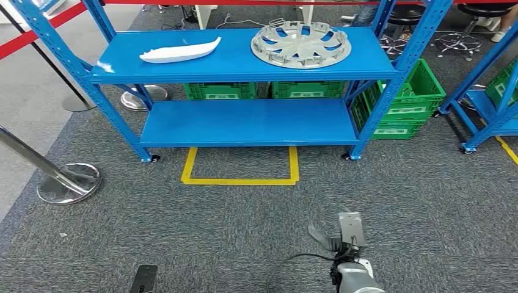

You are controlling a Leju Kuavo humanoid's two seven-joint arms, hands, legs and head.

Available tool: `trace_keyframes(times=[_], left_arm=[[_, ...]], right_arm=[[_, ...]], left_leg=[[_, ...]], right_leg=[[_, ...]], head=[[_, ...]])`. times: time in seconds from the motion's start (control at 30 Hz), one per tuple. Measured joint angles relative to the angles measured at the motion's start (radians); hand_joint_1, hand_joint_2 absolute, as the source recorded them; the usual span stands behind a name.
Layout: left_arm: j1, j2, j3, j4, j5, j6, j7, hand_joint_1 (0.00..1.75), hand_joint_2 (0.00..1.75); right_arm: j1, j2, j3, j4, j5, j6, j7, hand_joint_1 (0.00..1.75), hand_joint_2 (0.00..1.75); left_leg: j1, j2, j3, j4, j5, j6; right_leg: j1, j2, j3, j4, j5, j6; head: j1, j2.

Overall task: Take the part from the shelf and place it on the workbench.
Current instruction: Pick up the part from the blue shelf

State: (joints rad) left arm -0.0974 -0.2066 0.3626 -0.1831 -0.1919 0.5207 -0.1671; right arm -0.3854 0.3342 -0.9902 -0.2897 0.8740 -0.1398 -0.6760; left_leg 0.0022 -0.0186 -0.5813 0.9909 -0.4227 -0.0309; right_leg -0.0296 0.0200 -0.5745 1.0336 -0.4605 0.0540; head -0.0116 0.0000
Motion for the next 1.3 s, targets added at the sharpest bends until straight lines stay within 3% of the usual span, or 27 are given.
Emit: trace_keyframes(times=[0.07,0.17,0.23,0.33,0.43,0.47,0.57,0.7,0.87,1.13,1.3], left_arm=[[0.000,-0.001,0.002,0.000,-0.006,-0.003,0.000,0.00,0.00],[-0.001,-0.004,0.006,0.000,-0.018,-0.008,0.001,0.00,0.00],[-0.002,-0.007,0.008,0.000,-0.021,-0.009,0.003,0.00,0.00],[-0.003,-0.011,0.013,0.000,-0.026,-0.008,0.005,0.00,0.00],[-0.002,-0.012,0.019,0.000,-0.030,-0.004,0.005,0.00,0.00],[-0.002,-0.013,0.022,0.000,-0.030,-0.004,0.005,0.00,0.00],[-0.001,-0.014,0.029,0.000,-0.031,-0.003,0.003,0.00,0.00],[0.000,-0.014,0.038,0.000,-0.039,-0.002,0.002,0.00,0.00],[0.003,-0.016,0.046,0.000,-0.046,-0.002,0.002,0.00,0.00],[0.005,-0.018,0.048,0.000,-0.050,-0.003,0.004,0.00,0.00],[0.005,-0.022,0.048,0.000,-0.059,-0.006,0.007,0.00,0.00]], right_arm=[[0.019,0.006,0.081,-0.052,-0.167,-0.003,-0.010,0.00,1.75],[0.072,0.015,0.406,-0.224,-0.579,0.015,-0.016,0.00,1.75],[0.089,0.012,0.609,-0.326,-0.662,0.036,-0.005,0.00,1.75],[0.103,-0.002,0.822,-0.453,-0.671,0.055,0.006,0.00,1.75],[0.137,-0.018,0.975,-0.566,-0.721,0.102,0.006,0.00,0.44],[0.154,-0.023,1.020,-0.607,-0.744,0.118,0.007,0.00,0.44],[0.203,-0.037,1.144,-0.754,-0.785,0.118,0.006,0.00,1.75],[0.257,-0.062,1.286,-0.962,-0.754,0.042,-0.003,0.00,1.75],[0.312,-0.091,1.421,-1.122,-0.729,0.032,-0.010,0.00,1.75],[0.334,-0.107,1.479,-1.205,-0.714,0.026,-0.017,0.00,1.75],[0.334,-0.126,1.531,-1.239,-0.665,-0.025,-0.022,0.00,1.75]], left_leg=[[0.000,0.000,-0.001,0.000,0.000,0.000],[-0.001,0.003,-0.002,0.000,-0.001,-0.001],[-0.002,0.006,-0.002,0.000,-0.001,-0.001],[-0.001,0.006,-0.002,0.000,-0.001,-0.001],[-0.001,0.005,-0.003,0.000,-0.001,-0.001],[-0.001,0.005,-0.003,0.000,-0.001,-0.001],[-0.001,0.004,-0.005,0.000,-0.001,-0.001],[-0.001,0.004,-0.006,0.000,-0.001,-0.001],[-0.001,0.004,-0.006,0.000,-0.001,0.000],[-0.001,0.004,-0.006,0.000,-0.001,0.000],[-0.001,0.004,-0.006,0.000,-0.001,0.000]], right_leg=[[0.000,0.000,0.000,0.000,0.000,0.000],[-0.001,0.006,-0.003,0.000,0.001,0.000],[-0.002,0.010,-0.005,-0.001,0.002,0.001],[-0.002,0.007,-0.005,-0.001,0.002,0.001],[-0.001,0.006,-0.005,-0.001,0.002,0.001],[-0.001,0.006,-0.005,-0.001,0.002,0.001],[-0.001,0.006,-0.006,-0.001,0.002,0.001],[-0.001,0.005,-0.006,-0.002,0.002,0.001],[-0.001,0.005,-0.006,-0.002,0.002,0.001],[-0.001,0.005,-0.006,-0.002,0.002,0.001],[-0.001,0.005,-0.006,-0.002,0.002,0.001]], head=[[0.000,0.000],[0.000,0.000],[0.000,0.000],[0.000,0.000],[0.000,0.000],[0.000,0.000],[0.000,0.000],[0.000,0.000],[0.000,0.000],[0.000,0.000],[0.000,0.000]])
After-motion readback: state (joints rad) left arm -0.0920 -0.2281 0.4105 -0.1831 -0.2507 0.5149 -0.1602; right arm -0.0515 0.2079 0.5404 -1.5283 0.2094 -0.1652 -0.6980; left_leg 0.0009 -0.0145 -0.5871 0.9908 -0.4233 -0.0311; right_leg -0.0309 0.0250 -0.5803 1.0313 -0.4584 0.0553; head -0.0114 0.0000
